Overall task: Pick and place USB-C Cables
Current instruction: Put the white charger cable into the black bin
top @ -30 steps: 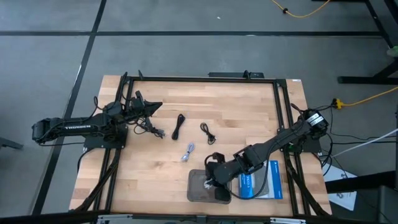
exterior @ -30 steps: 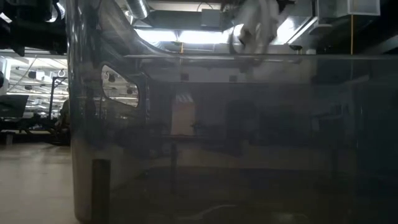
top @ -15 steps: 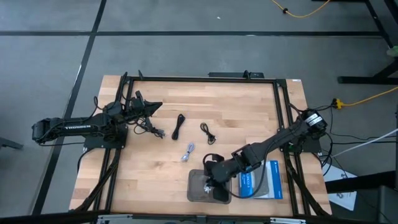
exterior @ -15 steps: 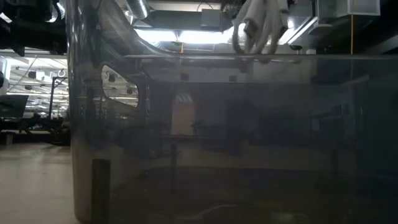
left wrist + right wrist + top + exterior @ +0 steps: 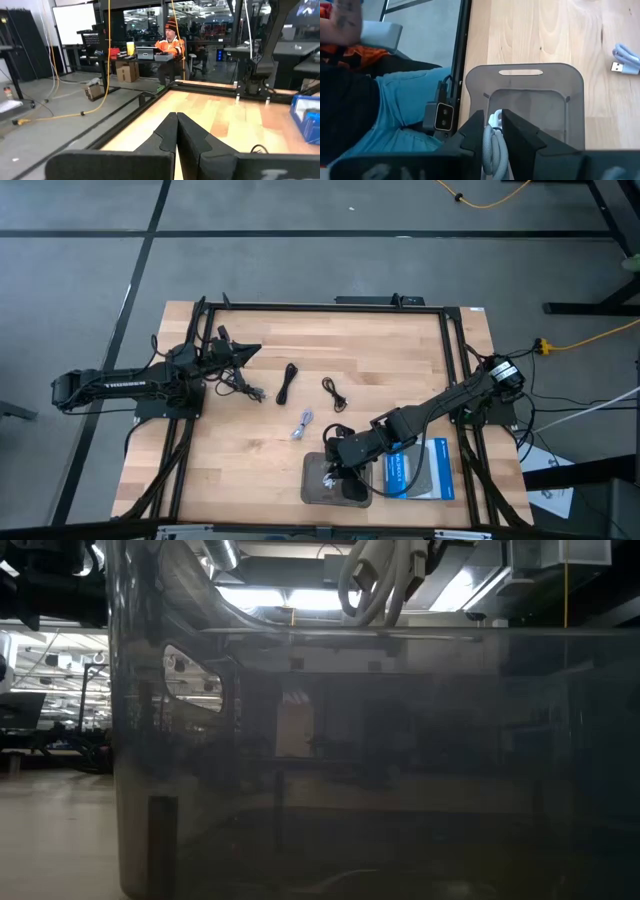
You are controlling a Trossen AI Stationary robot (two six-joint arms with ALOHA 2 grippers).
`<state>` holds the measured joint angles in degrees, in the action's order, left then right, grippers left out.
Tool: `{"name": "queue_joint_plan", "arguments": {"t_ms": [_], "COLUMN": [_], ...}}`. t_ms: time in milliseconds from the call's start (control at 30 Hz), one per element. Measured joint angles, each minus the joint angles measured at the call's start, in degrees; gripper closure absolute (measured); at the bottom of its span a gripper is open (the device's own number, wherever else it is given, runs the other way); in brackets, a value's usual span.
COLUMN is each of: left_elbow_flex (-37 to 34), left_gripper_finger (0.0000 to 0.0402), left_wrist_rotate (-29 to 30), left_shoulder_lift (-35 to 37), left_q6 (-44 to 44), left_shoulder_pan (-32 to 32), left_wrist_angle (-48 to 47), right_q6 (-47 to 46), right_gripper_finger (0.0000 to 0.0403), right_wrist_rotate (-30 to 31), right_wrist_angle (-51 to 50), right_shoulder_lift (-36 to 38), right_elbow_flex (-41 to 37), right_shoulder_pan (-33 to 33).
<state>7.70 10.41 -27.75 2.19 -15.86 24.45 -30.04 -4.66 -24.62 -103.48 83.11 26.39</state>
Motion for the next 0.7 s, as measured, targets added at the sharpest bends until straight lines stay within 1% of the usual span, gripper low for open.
{"name": "queue_joint_plan", "arguments": {"t_ms": [200,333,433,700], "left_elbow_flex": [0.0,0.0,0.0,0.0], "left_gripper_finger": [0.0401,0.0401,0.0401,0.0401], "left_wrist_rotate": [0.0,0.0,0.0,0.0], "left_shoulder_lift": [0.0,0.0,0.0,0.0], "left_q6": [-0.3,-0.4,-0.4,-0.4], "left_shoulder_pan": [0.0,0.0,0.0,0.0], "left_wrist_angle": [0.0,0.0,0.0,0.0], "right_q6": [2.0,3.3,3.3,1.7], "right_gripper_finger": [0.0331,0.0331,0.0331,0.0331], "right_wrist_rotate": [-0.1,-2.1,-2.2,7.0], "right_wrist_angle": [-0.6,-0.4,-0.5,-6.7], "right_shoulder_lift": [0.0,0.1,0.1,0.1], "right_elbow_flex": [0.0,0.0,0.0,0.0], "right_shoulder_pan": [-0.8,-1.2,-1.2,-1.2]}}
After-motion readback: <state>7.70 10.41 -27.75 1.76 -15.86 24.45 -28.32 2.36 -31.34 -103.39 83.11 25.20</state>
